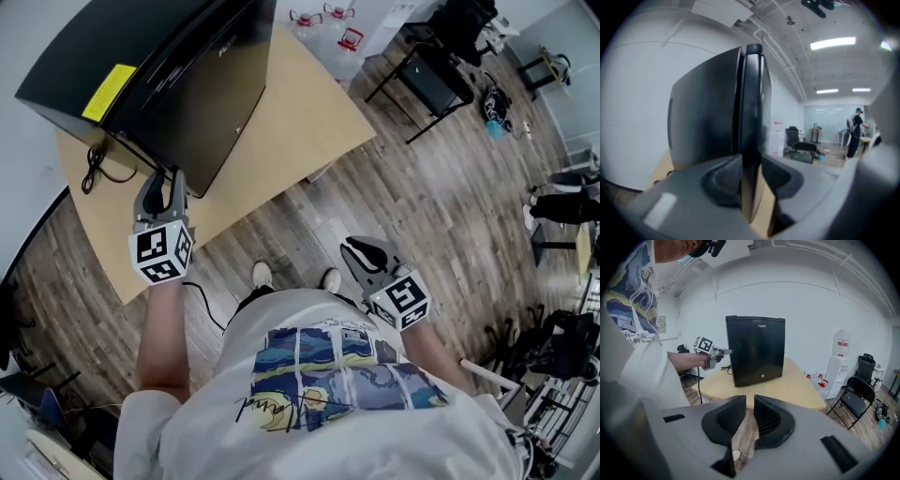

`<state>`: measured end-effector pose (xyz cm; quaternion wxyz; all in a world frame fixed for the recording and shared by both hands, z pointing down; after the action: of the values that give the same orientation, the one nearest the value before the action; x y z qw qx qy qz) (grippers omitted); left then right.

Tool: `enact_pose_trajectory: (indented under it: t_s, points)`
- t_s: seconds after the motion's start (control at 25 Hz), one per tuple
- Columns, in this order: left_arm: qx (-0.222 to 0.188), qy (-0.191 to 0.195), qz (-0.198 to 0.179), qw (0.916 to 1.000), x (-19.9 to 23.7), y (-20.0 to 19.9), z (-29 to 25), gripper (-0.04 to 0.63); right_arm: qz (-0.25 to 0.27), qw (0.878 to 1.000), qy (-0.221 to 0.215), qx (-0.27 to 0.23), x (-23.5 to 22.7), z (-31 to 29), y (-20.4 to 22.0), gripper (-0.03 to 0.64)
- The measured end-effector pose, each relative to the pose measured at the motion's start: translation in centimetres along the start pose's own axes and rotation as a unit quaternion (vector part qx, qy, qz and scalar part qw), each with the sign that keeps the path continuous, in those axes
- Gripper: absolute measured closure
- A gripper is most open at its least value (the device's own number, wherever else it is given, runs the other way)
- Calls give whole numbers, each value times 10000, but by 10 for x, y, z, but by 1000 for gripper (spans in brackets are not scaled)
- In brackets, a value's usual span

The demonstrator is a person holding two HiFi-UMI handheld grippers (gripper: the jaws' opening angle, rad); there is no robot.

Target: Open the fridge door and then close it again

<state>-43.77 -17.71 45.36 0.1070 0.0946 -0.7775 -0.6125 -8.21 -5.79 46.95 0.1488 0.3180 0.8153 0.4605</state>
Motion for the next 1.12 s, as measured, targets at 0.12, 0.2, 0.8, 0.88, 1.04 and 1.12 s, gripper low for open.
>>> enact_pose_trajectory:
  t_s: [0.12, 0.2, 0.8, 0.88, 1.04, 1.12]
  points:
    - [16, -123, 6, 9999, 0, -1, 1, 459, -61, 10000, 37, 30, -12, 11, 7, 569]
    - [19, -237, 28, 9997, 0, -1, 2, 457, -71, 9999, 67, 40, -20, 19, 12, 569]
    - [-65, -575, -111, 9983, -45, 1, 9, 457, -11, 10000, -75, -57, -80, 53, 26, 569]
    - [-82, -600, -103, 9981, -60, 1, 8, 459, -4, 9999, -121, -91, -85, 53, 26, 569]
    - [-1, -632, -92, 9980, -72, 2, 7, 460, 19, 9995, -228, -200, -89, 53, 27, 569]
    - [37, -647, -72, 9979, -76, 3, 7, 462, 11, 9994, -265, -224, -91, 53, 30, 571]
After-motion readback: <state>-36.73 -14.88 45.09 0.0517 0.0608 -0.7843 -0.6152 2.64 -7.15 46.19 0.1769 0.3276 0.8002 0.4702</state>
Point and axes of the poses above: the fingertips, and each gripper's own axes: z backward along the fingers, x to its left, y out of its underside, the point moved 3 cm from there along z, backward along the fingers, and after that the axes turned 9 degrees about y, right-handed, at the moved point
